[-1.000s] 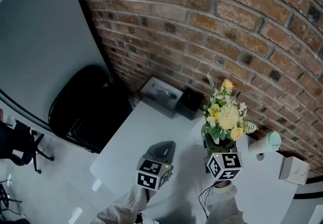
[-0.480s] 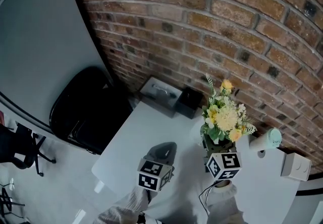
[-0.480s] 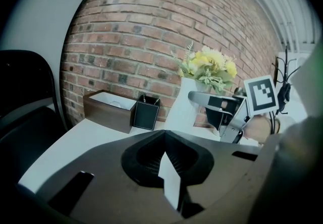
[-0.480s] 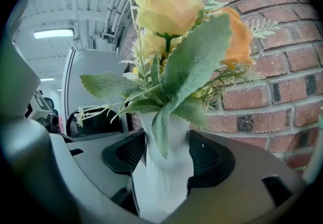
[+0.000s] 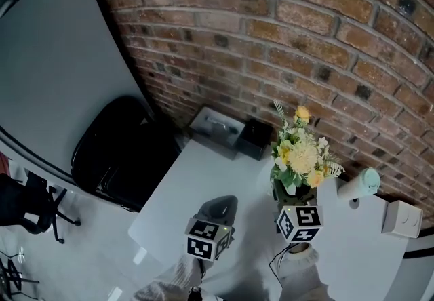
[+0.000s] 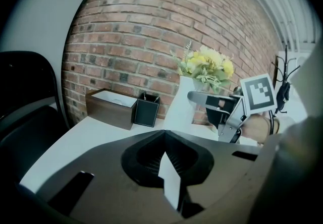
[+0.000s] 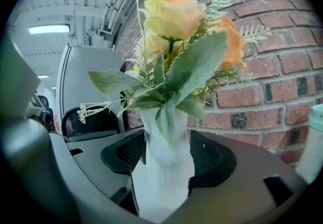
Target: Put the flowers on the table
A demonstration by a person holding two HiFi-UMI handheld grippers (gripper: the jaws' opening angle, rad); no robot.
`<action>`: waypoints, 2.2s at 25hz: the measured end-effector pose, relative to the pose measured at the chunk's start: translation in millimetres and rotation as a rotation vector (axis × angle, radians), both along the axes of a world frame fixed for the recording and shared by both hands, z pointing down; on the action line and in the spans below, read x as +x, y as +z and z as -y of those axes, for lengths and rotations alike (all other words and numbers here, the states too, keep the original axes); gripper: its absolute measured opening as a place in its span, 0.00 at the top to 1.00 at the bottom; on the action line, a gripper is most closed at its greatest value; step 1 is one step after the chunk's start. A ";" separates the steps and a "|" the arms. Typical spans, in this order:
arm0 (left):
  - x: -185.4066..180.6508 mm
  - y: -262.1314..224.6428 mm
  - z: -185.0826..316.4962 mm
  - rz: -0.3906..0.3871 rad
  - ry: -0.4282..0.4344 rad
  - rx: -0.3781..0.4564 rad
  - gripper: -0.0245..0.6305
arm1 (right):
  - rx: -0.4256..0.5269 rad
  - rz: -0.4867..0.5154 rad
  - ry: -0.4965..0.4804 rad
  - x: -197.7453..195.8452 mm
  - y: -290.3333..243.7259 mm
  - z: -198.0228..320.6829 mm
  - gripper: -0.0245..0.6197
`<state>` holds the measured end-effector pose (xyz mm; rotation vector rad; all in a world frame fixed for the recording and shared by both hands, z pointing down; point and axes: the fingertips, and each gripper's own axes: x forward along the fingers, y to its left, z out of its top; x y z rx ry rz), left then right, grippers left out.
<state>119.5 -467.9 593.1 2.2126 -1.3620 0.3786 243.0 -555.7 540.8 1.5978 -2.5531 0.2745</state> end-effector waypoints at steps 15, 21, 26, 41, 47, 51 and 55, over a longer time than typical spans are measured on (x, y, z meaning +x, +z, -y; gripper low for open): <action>2.3 -17.7 -13.9 0.000 0.031 0.025 0.95 | -0.014 -0.008 0.053 9.0 -6.3 -31.2 0.58; 1.1 -36.3 -24.9 -0.003 0.053 0.051 0.95 | -0.056 -0.007 0.105 12.6 -10.9 -57.0 0.58; 6.7 -46.3 -43.2 -0.023 0.085 0.063 0.95 | -0.046 0.006 0.130 12.8 -25.3 -82.3 0.58; 18.2 -90.9 -101.6 -0.059 0.250 0.157 0.95 | -0.002 -0.009 0.262 3.1 -71.1 -172.5 0.88; 7.4 -111.0 -131.2 -0.086 0.304 0.202 0.95 | 0.004 -0.023 0.269 -19.4 -84.3 -222.9 0.90; -5.5 -115.4 -155.4 -0.091 0.339 0.219 0.95 | -0.008 -0.010 0.324 -23.0 -82.7 -258.4 0.91; -22.6 -108.7 -180.9 -0.087 0.359 0.208 0.95 | -0.016 -0.001 0.373 -30.9 -80.3 -294.1 0.91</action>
